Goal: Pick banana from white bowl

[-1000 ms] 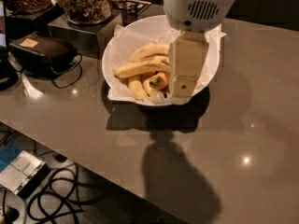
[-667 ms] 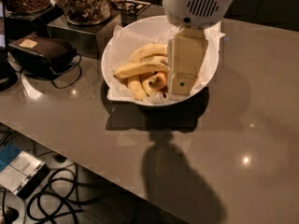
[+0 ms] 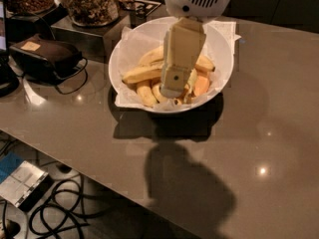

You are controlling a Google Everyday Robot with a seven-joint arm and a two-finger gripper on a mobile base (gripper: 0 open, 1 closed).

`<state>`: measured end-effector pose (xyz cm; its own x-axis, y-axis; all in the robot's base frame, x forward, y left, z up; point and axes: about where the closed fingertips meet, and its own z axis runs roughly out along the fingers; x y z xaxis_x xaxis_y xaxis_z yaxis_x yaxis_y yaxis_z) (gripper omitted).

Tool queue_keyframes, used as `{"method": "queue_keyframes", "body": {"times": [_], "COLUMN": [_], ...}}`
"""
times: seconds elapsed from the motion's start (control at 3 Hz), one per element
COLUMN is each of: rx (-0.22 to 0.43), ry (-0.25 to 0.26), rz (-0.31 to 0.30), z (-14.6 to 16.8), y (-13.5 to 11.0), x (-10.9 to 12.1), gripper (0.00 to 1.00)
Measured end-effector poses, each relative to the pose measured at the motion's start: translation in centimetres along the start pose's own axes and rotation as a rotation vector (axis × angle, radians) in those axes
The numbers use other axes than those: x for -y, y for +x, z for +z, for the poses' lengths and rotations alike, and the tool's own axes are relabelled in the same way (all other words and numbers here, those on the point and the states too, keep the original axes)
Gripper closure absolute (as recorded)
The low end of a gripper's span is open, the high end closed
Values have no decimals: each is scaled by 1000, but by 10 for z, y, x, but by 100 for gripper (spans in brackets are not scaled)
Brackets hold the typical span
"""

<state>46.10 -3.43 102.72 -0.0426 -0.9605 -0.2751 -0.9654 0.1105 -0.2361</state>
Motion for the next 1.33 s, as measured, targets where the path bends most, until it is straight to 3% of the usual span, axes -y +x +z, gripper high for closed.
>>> {"method": "queue_keyframes", "body": {"times": [0.33, 1.0, 1.33], "rx": [14, 39, 18], "ry": [-61, -36, -49], "rz": [-5, 9, 45], "z": [16, 17, 26], "y": [-21, -33, -38], "x": [5, 13, 21], "gripper": [0, 0, 18]}}
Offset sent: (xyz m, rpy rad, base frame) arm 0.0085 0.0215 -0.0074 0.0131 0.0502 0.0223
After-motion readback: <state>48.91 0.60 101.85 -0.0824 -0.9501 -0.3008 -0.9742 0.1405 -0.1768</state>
